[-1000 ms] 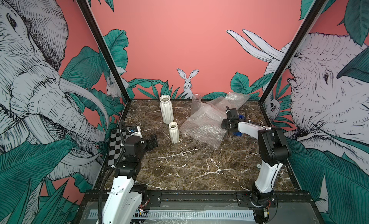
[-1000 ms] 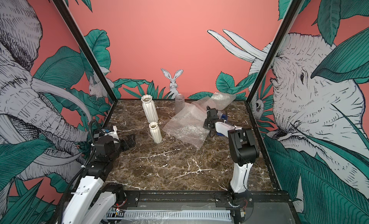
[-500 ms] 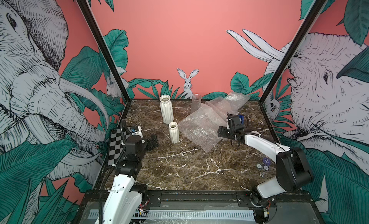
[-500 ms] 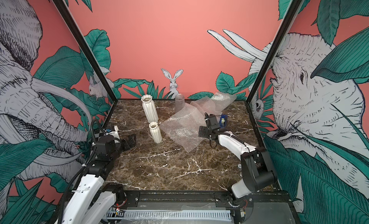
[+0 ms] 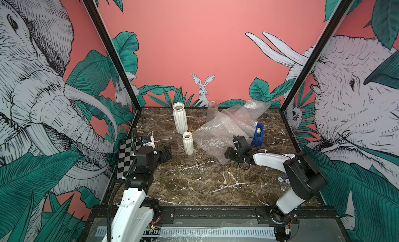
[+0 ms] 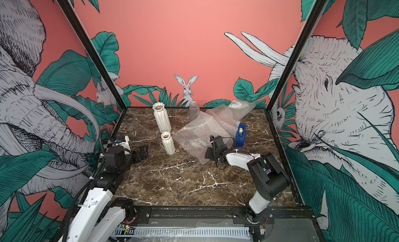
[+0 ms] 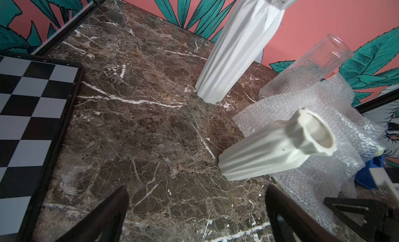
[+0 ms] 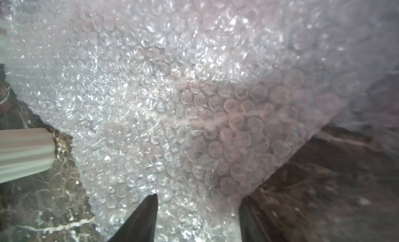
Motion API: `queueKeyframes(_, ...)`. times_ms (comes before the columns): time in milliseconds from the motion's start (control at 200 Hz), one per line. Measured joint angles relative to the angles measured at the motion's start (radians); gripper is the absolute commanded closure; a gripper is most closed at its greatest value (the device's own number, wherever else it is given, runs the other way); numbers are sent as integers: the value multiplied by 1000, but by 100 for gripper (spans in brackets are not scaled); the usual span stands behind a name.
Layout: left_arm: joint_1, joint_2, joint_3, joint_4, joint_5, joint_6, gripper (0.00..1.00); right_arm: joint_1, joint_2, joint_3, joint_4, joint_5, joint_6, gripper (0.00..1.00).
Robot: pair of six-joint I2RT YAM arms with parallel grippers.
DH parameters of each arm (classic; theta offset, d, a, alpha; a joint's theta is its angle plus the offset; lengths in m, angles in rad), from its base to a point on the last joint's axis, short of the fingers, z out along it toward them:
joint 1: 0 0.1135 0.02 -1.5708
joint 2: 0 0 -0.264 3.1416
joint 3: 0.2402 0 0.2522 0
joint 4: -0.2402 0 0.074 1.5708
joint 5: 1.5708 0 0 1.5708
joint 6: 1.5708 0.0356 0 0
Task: Wrap vases in bubble wrap
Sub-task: Adjust the bubble wrap at the center of the board.
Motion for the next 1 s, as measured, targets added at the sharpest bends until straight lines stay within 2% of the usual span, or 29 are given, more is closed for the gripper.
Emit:
queueKeyframes(250, -2, -21, 5, -8, 3, 0, 1, 0, 13, 41, -39, 55, -36, 87)
queueKeyframes(450, -4, -23, 78, -61, 14, 14, 1, 0, -147, 87, -126, 63, -134, 100)
queueKeyframes(630, -6, 6, 245, -81, 27, 57, 1, 0, -343, 156, -253, 24, -228, 100)
queueKeyframes(760, -23, 15, 286, -87, 46, 74, 3, 0, -505, 153, -361, -20, -256, 100)
queueKeyframes(885, -95, 43, 301, -113, 48, 80, 5, 29, -615, 76, -423, -66, -237, 100)
queueKeyframes(1000, -208, 70, 304, -143, 20, 89, 6, 108, -637, -49, -461, -99, -188, 100)
